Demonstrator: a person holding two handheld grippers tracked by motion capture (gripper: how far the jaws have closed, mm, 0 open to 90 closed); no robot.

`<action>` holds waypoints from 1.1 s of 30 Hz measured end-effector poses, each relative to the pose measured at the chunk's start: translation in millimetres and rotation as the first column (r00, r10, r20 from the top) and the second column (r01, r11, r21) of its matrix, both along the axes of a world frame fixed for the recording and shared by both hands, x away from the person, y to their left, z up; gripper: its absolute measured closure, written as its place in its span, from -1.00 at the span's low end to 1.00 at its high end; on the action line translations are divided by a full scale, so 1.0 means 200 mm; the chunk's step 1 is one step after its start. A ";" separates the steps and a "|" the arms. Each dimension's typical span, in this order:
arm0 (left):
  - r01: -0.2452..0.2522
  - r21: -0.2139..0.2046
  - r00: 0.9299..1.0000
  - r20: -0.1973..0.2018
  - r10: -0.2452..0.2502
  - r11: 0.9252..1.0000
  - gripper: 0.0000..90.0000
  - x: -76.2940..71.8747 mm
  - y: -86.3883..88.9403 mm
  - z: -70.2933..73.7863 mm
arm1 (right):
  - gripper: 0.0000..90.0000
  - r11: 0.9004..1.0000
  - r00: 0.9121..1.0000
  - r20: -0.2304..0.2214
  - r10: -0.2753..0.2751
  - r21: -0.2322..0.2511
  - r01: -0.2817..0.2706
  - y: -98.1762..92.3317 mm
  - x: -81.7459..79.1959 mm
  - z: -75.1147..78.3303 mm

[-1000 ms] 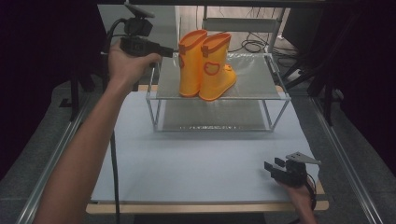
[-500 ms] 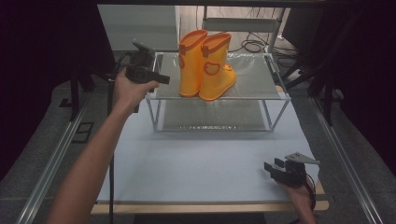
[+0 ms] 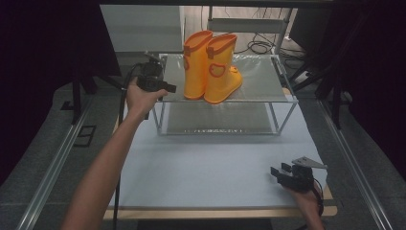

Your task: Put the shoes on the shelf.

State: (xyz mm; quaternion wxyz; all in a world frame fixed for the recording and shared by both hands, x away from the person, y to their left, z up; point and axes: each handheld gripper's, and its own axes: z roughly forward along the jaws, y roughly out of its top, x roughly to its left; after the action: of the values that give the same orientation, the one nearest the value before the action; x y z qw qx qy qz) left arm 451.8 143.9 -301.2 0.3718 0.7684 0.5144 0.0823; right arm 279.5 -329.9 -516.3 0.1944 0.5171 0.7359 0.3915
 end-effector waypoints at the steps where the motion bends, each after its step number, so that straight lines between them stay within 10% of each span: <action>1: -0.006 0.007 1.000 -0.001 0.006 1.000 0.99 0.02 -0.01 -0.02 | 0.00 1.000 1.000 0.000 -0.001 0.001 0.001 0.00 0.00 0.00; 33: 0.064 -0.060 0.998 -0.002 -0.065 0.996 1.00 0.06 -0.17 -0.05 | 0.01 1.000 1.000 -0.011 -0.016 0.022 0.016 -0.02 0.01 -0.01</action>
State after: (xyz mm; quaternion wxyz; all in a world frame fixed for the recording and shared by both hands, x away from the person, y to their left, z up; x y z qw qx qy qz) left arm 464.3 110.8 -310.5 0.3961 0.7732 0.4923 0.0532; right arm 281.5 -333.1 -519.2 0.1879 0.5273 0.7284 0.3950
